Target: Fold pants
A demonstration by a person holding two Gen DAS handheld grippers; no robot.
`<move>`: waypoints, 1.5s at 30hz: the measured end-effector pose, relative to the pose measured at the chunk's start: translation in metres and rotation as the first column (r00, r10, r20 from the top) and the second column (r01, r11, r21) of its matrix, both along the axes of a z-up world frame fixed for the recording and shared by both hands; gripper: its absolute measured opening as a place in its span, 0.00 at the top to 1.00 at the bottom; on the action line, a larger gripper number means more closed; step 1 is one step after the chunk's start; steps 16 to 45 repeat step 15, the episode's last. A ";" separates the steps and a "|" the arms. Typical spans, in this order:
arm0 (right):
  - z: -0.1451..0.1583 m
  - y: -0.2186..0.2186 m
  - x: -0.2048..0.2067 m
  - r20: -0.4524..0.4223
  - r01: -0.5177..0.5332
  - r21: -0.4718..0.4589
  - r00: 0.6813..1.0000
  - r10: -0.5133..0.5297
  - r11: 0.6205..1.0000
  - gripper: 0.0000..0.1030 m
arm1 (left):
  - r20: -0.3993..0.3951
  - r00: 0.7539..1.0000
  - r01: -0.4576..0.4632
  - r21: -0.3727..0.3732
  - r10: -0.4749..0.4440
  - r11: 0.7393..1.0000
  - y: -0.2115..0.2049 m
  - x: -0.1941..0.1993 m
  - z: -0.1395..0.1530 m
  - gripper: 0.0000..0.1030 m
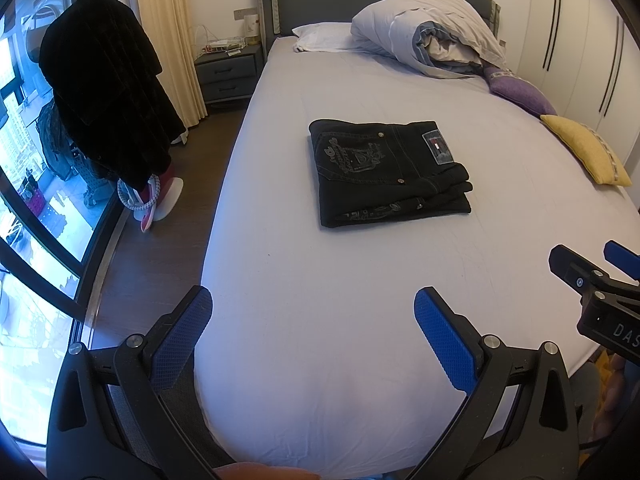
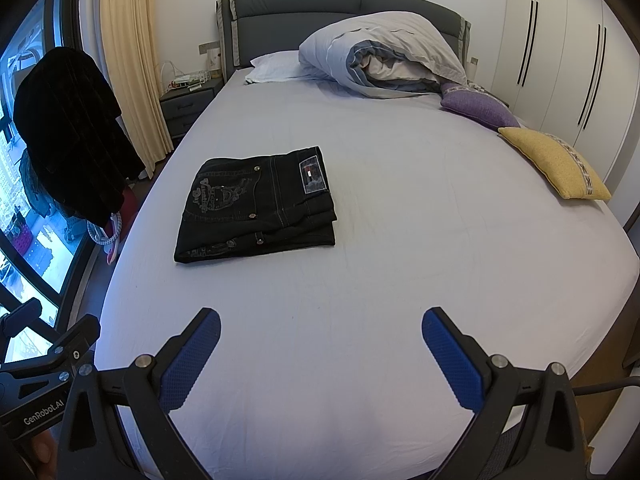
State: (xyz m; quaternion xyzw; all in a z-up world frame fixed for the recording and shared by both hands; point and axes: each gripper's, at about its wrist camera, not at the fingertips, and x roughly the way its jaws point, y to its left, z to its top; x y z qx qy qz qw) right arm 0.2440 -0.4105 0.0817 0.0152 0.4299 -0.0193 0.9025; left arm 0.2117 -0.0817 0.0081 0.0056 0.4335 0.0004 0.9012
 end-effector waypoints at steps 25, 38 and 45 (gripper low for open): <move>-0.004 0.000 -0.006 -0.004 -0.001 0.001 1.000 0.001 1.000 0.00 | 0.001 1.000 0.005 0.001 -0.005 1.000 -0.002 -0.004 -0.004 0.00; -0.004 0.000 -0.006 -0.004 -0.001 0.001 1.000 0.001 1.000 0.00 | 0.001 1.000 0.005 0.001 -0.005 1.000 -0.002 -0.004 -0.004 0.00; -0.004 0.000 -0.006 -0.004 -0.001 0.001 1.000 0.001 1.000 0.00 | 0.001 1.000 0.005 0.001 -0.005 1.000 -0.002 -0.004 -0.004 0.00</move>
